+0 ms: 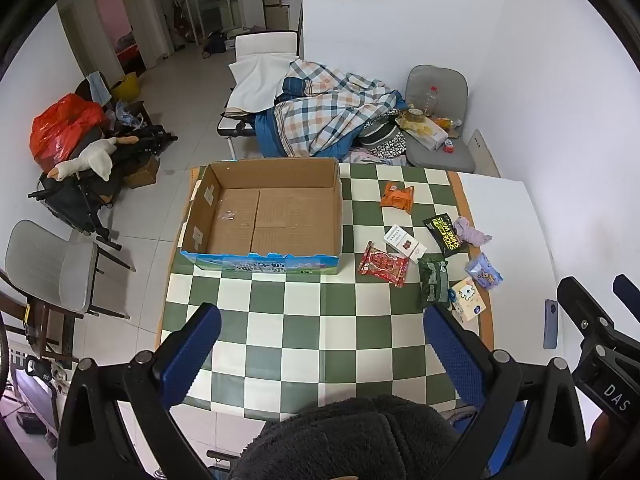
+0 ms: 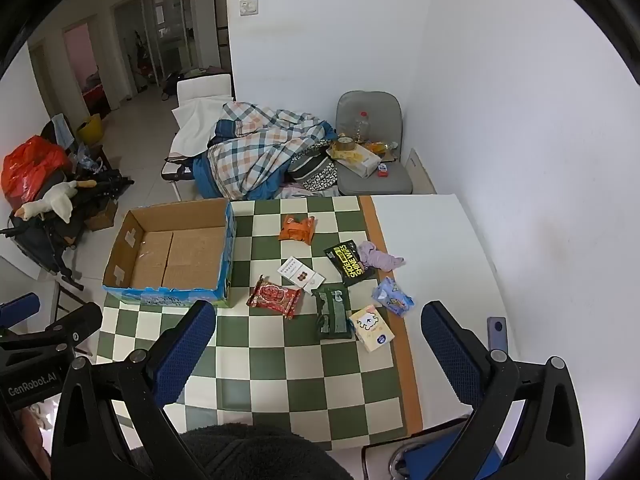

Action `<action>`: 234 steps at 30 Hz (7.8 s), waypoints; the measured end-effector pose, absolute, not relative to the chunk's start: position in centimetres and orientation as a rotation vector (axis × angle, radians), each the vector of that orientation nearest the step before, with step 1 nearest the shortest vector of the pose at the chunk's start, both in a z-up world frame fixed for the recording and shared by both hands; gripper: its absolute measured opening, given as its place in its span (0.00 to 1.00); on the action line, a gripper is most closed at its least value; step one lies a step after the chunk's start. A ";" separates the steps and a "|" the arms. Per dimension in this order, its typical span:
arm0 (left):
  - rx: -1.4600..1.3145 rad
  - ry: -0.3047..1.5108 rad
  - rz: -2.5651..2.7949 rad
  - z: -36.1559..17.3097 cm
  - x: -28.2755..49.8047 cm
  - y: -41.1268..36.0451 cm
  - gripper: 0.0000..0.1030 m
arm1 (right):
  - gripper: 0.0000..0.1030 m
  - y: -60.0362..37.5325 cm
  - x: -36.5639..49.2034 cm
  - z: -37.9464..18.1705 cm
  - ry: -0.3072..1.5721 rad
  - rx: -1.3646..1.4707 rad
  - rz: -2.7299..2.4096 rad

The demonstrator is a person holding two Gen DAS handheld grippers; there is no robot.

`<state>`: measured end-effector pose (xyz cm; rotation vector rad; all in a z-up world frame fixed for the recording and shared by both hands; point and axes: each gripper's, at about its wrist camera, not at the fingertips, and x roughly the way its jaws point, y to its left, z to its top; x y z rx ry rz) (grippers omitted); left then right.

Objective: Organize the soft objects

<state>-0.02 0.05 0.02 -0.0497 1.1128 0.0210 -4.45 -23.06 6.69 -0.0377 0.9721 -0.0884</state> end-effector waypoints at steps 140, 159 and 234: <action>-0.438 1.995 0.209 -43.1 24.8 -11.2 0.89 | 1.00 -36.6 17.9 -36.2 1.684 0.280 0.012; 0.029 1.817 0.020 -42.8 19.7 -14.3 0.46 | 0.64 -33.4 18.2 -41.4 1.802 0.289 -0.003; -0.180 1.541 -0.051 -29.0 28.5 21.7 0.90 | 0.98 3.0 31.5 -32.8 1.607 0.090 0.165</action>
